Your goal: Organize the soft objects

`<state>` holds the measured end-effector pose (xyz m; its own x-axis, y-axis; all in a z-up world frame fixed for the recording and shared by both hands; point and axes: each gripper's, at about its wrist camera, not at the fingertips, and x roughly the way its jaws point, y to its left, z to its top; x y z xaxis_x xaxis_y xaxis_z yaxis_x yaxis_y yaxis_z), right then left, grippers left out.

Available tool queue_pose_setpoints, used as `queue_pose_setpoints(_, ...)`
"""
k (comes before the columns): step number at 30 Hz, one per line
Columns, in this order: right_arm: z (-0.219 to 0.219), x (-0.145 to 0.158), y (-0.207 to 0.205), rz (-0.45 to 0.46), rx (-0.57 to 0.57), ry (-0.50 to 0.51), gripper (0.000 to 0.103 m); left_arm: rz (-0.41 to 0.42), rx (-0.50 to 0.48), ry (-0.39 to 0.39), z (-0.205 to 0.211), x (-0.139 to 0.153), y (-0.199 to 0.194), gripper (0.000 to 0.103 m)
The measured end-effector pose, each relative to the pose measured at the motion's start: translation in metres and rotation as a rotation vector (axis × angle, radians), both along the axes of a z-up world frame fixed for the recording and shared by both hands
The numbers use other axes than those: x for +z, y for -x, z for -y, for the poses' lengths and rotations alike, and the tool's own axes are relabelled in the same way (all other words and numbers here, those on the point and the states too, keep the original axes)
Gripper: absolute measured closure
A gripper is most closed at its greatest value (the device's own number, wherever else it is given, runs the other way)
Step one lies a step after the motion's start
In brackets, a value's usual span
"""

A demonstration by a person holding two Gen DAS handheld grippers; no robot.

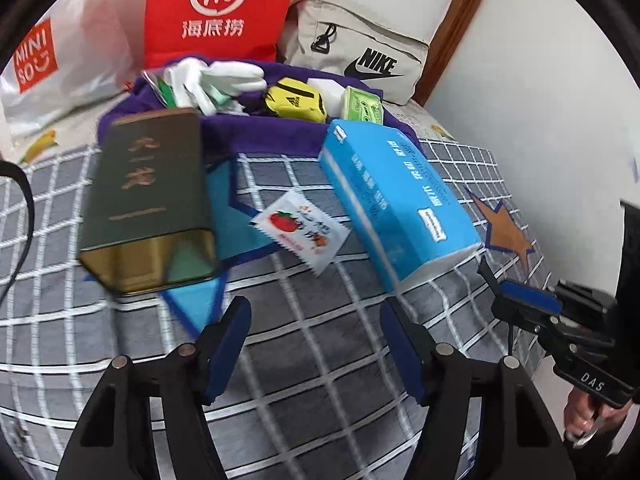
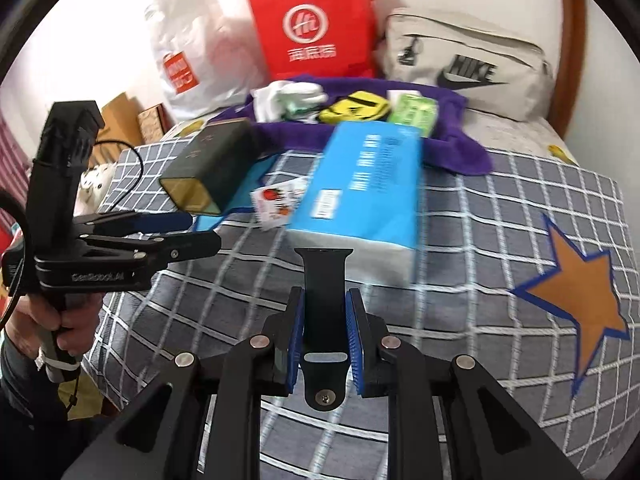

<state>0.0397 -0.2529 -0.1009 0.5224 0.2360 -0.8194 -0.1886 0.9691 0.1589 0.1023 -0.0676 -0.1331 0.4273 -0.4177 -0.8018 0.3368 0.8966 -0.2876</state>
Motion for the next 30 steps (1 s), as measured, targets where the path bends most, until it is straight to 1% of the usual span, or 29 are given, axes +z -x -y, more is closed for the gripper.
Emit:
queue_pose_setpoints(3, 0.015, -0.002, 0.002, -0.002, -0.028, -0.004, 0.083, -0.011, -0.002, 0.008, 0.01, -0.005, -0.006, 0.043)
queue_pose_setpoints(6, 0.029, -0.003, 0.002, -0.006, -0.056, -0.014, 0.083, -0.01, 0.027, 0.001, 0.016, -0.009, -0.011, 0.053)
queue_pose_setpoints(7, 0.032, -0.004, 0.002, -0.007, -0.064, -0.017, 0.083, -0.01, 0.047, 0.02, 0.016, -0.01, -0.013, 0.056)
queue_pose_setpoints(9, 0.039, -0.005, 0.001, -0.007, -0.074, -0.021, 0.083, -0.017, 0.054, 0.043, 0.019, -0.012, -0.017, 0.056)
queue_pose_setpoints(14, 0.05, -0.009, -0.001, -0.014, -0.088, -0.033, 0.083, -0.019, 0.105, 0.041, 0.024, -0.02, -0.027, 0.064)
queue_pose_setpoints(18, 0.057, -0.013, -0.001, -0.023, -0.095, -0.04, 0.083, -0.031, 0.112, 0.043, 0.029, -0.027, -0.033, 0.066)
queue_pose_setpoints(21, 0.06, -0.014, 0.0, -0.026, -0.1, -0.043, 0.083, -0.029, 0.119, 0.037, 0.032, -0.03, -0.034, 0.07)
queue_pose_setpoints(24, 0.063, -0.016, 0.0, -0.031, -0.103, -0.044, 0.082, -0.025, 0.145, 0.048, 0.031, -0.032, -0.036, 0.075)
queue_pose_setpoints(27, 0.062, -0.019, 0.0, -0.041, -0.096, -0.042, 0.082, -0.026, 0.157, 0.064, 0.03, -0.034, -0.038, 0.084)
queue_pose_setpoints(29, 0.06, -0.021, 0.001, -0.049, -0.09, -0.041, 0.082, -0.026, 0.163, 0.071, 0.029, -0.036, -0.041, 0.092)
queue_pose_setpoints(30, 0.06, -0.021, 0.001, -0.051, -0.087, -0.041, 0.083, -0.028, 0.161, 0.075, 0.029, -0.036, -0.041, 0.093)
